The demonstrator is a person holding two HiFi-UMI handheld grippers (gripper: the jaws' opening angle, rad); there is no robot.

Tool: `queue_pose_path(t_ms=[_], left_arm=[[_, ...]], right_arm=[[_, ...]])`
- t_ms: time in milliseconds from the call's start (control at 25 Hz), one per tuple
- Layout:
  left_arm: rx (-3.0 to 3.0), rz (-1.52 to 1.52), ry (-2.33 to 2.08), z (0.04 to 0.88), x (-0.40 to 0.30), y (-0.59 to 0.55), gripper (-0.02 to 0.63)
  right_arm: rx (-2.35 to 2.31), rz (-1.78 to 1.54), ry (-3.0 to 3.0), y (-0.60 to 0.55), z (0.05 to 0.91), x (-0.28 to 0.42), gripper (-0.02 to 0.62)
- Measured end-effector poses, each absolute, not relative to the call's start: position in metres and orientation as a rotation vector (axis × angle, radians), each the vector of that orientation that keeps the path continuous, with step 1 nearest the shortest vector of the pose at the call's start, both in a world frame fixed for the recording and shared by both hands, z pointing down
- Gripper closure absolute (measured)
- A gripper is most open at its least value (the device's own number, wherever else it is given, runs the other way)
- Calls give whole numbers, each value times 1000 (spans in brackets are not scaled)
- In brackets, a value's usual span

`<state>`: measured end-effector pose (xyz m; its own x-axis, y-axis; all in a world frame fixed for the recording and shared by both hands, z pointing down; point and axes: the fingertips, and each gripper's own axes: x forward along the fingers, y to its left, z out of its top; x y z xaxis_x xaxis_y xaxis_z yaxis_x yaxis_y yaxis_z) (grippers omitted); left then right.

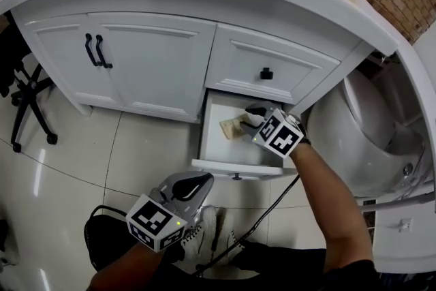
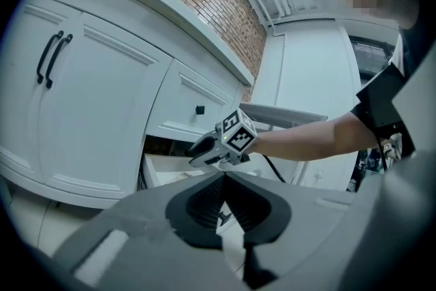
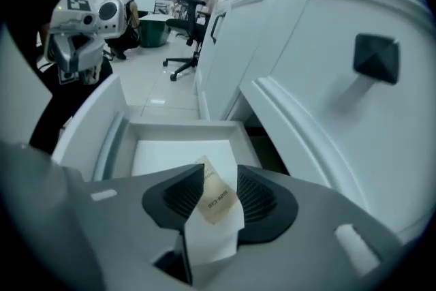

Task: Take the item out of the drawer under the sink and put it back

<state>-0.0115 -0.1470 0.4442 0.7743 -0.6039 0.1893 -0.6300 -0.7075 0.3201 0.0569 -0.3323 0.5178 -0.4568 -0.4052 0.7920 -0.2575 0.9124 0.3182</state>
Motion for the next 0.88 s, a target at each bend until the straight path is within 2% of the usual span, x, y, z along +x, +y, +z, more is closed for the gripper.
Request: queue_pose_path(t_ms=[240,520,600,880], left_arm=[[2597,82,-936,441,-10,-148,600],[2598,93,-890,444,-2,-140,600],[2595,94,-892,445,-2,-140,600],[2595,86,-917,439,-11,-138,600]], right_arm=[[356,-114,-1927,-345,580,55,411],[359,20,-1969,-343,598,53,411],[358,38,-1970,-342,598,51,425],[353,-27,-1914,-333,599,51,545]])
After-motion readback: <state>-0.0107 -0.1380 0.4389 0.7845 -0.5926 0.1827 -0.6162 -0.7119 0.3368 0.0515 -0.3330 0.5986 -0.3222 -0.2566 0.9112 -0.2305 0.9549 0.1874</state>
